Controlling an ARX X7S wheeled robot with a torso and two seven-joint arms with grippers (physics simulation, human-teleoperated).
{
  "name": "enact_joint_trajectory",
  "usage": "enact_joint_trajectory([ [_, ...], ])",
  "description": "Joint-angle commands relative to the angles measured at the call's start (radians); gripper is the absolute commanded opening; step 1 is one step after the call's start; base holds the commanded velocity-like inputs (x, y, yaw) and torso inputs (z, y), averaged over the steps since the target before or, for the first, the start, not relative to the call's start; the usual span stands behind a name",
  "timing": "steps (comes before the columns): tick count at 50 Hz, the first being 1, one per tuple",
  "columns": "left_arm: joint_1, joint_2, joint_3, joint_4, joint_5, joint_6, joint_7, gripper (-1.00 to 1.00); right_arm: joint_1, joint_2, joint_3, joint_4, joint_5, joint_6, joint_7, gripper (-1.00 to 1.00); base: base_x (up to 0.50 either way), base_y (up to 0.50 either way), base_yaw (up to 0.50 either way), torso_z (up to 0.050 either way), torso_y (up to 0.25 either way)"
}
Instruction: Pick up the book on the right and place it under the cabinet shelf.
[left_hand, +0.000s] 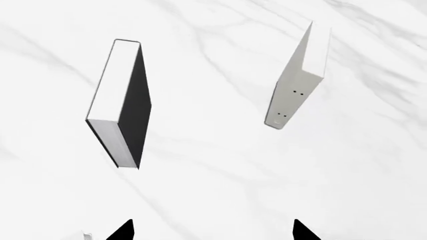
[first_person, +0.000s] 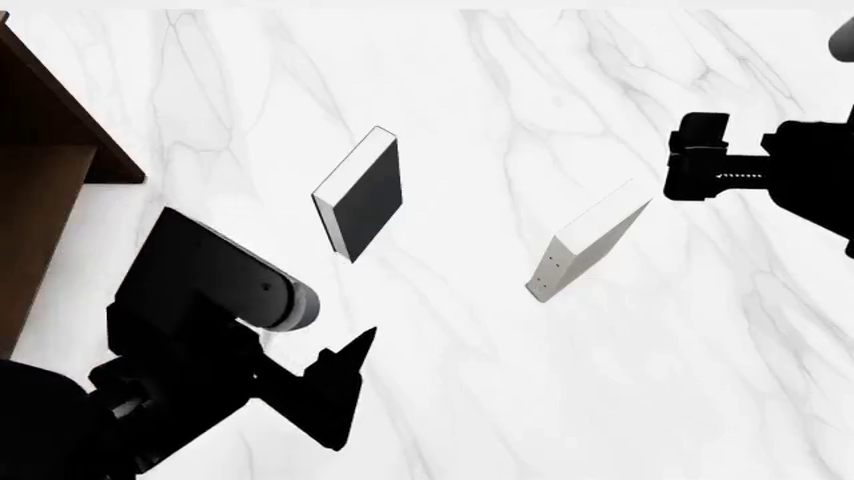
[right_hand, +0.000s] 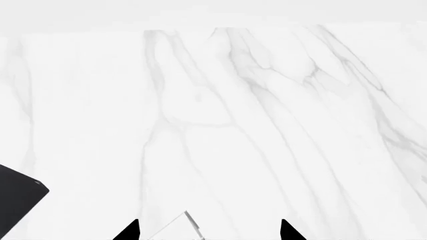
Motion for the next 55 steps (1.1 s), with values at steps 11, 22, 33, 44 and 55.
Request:
enact_joint_trajectory([
  [11, 0.09, 0.054, 0.026, -0.035, 0.1, 0.022, 0.014, 1.0, -0.013, 0.004, -0.002, -0.004, -0.002, -0.012, -0.005, 1.0, 0.0, 0.0, 0.0, 0.0, 0.0],
  [22, 0.132, 0.066, 0.026, -0.063, 0.166, 0.023, 0.042, 1.0, -0.016, 0.005, -0.005, -0.005, -0.003, -0.016, -0.008, 1.0, 0.0, 0.0, 0.0, 0.0, 0.0],
  [33, 0.168, 0.076, 0.025, -0.089, 0.24, 0.025, 0.08, 1.0, -0.018, 0.006, -0.007, -0.007, -0.001, -0.02, -0.009, 1.0, 0.0, 0.0, 0.0, 0.0, 0.0],
  [44, 0.191, 0.087, 0.026, -0.114, 0.314, 0.028, 0.136, 1.0, -0.022, 0.005, -0.011, -0.007, -0.002, -0.024, -0.011, 1.0, 0.0, 0.0, 0.0, 0.0, 0.0],
  [55, 0.206, 0.105, 0.042, -0.149, 0.437, 0.033, 0.219, 1.0, -0.029, -0.001, -0.018, -0.006, -0.012, -0.031, -0.015, 1.0, 0.0, 0.0, 0.0, 0.0, 0.0],
])
